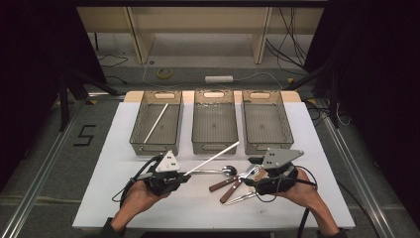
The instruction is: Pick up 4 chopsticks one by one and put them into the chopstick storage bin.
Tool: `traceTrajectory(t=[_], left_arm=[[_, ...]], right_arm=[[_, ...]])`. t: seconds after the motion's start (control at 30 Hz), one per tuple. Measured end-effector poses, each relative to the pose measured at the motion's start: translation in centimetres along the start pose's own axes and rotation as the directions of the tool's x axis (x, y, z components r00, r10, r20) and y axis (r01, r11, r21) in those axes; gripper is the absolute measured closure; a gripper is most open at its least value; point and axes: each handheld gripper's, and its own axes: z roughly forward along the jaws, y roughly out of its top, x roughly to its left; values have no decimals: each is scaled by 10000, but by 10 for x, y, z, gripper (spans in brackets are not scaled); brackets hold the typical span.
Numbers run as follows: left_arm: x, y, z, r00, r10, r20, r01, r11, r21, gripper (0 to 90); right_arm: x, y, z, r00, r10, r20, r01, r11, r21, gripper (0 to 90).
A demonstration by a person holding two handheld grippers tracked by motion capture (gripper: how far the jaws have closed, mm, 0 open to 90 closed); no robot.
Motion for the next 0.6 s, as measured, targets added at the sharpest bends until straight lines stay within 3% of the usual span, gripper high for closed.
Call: traceTrajectory(t=[0.1,0.27,0.6], left_arm=[[10,-1,-3,9989,-382,-283,378,9992,-134,853],[28,-5,-11,9930,-964,-683,934,9946,-453,853],[56,-8,-18,9729,-1792,-1463,1686,9823,-816,854]], right_arm=[[0,-9,-1,9976,629,303,-619,9975,-355,344],[3,-23,1,9930,1009,612,-985,9943,-411,333],[3,-45,-7,9680,2395,749,-2283,9645,-1330,300]])
